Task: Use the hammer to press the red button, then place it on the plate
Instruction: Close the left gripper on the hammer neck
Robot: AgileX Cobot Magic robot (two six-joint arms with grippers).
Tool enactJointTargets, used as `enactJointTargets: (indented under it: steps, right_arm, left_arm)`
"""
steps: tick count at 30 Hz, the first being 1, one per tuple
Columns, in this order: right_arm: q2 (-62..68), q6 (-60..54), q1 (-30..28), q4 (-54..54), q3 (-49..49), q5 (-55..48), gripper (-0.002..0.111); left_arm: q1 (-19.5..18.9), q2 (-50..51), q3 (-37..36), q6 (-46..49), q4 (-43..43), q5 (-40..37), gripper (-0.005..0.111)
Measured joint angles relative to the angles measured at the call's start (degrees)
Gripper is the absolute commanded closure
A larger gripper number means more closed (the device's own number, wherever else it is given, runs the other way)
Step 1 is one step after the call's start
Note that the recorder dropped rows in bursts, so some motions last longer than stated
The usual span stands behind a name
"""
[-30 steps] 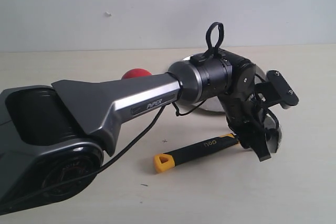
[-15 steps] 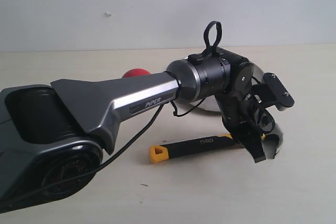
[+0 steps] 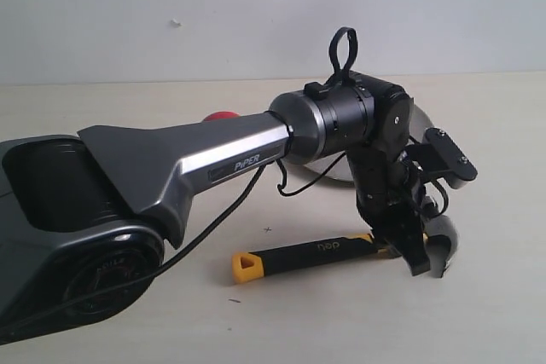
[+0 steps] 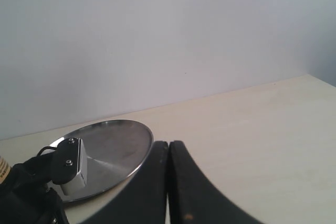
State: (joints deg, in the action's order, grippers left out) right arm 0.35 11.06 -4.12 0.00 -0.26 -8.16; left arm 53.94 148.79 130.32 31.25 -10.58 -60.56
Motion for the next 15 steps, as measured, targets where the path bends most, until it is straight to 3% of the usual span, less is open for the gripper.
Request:
enactJointTargets:
  steps: [6, 9, 10, 12, 15]
  right_arm:
    - [0.0, 0.0, 0.0, 0.0, 0.0, 0.0, 0.108]
    - [0.0, 0.0, 0.0, 0.0, 0.0, 0.0, 0.108]
    - [0.0, 0.0, 0.0, 0.0, 0.0, 0.0, 0.108]
    - [0.0, 0.0, 0.0, 0.0, 0.0, 0.0, 0.108]
    - [0.0, 0.0, 0.0, 0.0, 0.0, 0.0, 0.108]
  left_arm:
    - [0.0, 0.0, 0.0, 0.0, -0.9, -0.6, 0.106]
    - [0.0, 0.0, 0.0, 0.0, -1.2, -0.7, 0.082]
    - [0.0, 0.0, 0.0, 0.0, -1.2, -0.7, 0.065]
    - [0.0, 0.0, 0.0, 0.0, -1.3, -1.4, 0.053]
    - [0.0, 0.0, 0.0, 0.0, -1.9, -2.3, 0.053]
